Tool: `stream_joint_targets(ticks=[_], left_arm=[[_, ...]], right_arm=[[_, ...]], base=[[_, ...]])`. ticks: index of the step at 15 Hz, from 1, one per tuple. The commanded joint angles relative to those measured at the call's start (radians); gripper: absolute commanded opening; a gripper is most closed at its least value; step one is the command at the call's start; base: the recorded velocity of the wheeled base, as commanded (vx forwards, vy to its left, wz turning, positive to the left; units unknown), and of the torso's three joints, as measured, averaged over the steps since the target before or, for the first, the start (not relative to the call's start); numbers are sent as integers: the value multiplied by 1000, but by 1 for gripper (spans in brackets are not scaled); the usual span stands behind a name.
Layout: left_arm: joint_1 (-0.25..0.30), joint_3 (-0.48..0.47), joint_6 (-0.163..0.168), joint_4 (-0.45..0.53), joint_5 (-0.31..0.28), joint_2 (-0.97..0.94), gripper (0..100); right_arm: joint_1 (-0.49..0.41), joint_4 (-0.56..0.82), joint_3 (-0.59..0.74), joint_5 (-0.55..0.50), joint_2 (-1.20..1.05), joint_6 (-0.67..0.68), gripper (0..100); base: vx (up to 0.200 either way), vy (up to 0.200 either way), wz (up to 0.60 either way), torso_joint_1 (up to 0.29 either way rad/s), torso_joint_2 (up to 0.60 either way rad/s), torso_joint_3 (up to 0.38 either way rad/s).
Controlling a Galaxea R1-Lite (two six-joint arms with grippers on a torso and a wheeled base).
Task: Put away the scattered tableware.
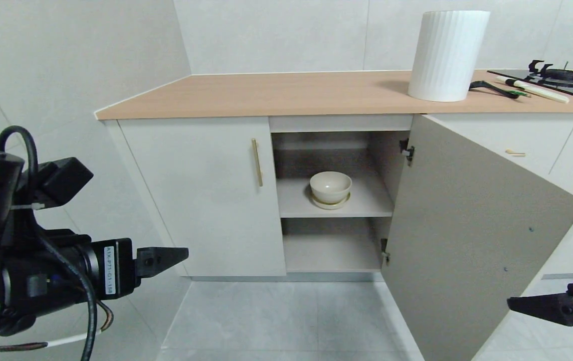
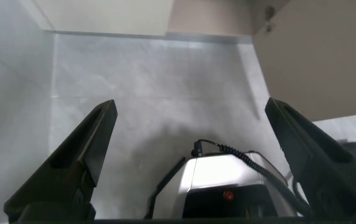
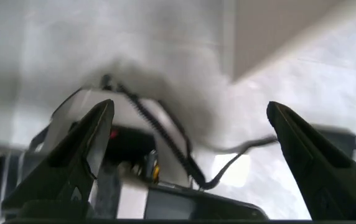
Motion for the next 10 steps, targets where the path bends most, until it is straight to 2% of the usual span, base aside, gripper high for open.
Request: stream_joint_targets(ticks=[1, 2, 4, 7, 10], left_arm=[[0, 0, 0, -1, 1, 2, 100], [0, 1, 0, -1, -1, 2, 100], [0, 3, 0, -1, -2, 2, 100], [0, 3, 0, -1, -2, 8, 100], [0, 3, 0, -1, -2, 8, 100]], right_arm=[[-65, 0, -8, -8, 12, -29, 100], [-104, 1, -7, -8, 10, -52, 100], [-161, 6, -8, -28, 1, -90, 100], [-253, 1, -8, -111, 6, -139, 100], [-337, -103, 0, -114, 50, -141, 100]], base=[[0, -200, 0, 2, 2, 2], [0, -200, 0, 2, -2, 7], [0, 0, 0, 0, 0, 0], [0, 0, 0, 0, 0, 0], [0, 0, 0, 0, 0, 0]])
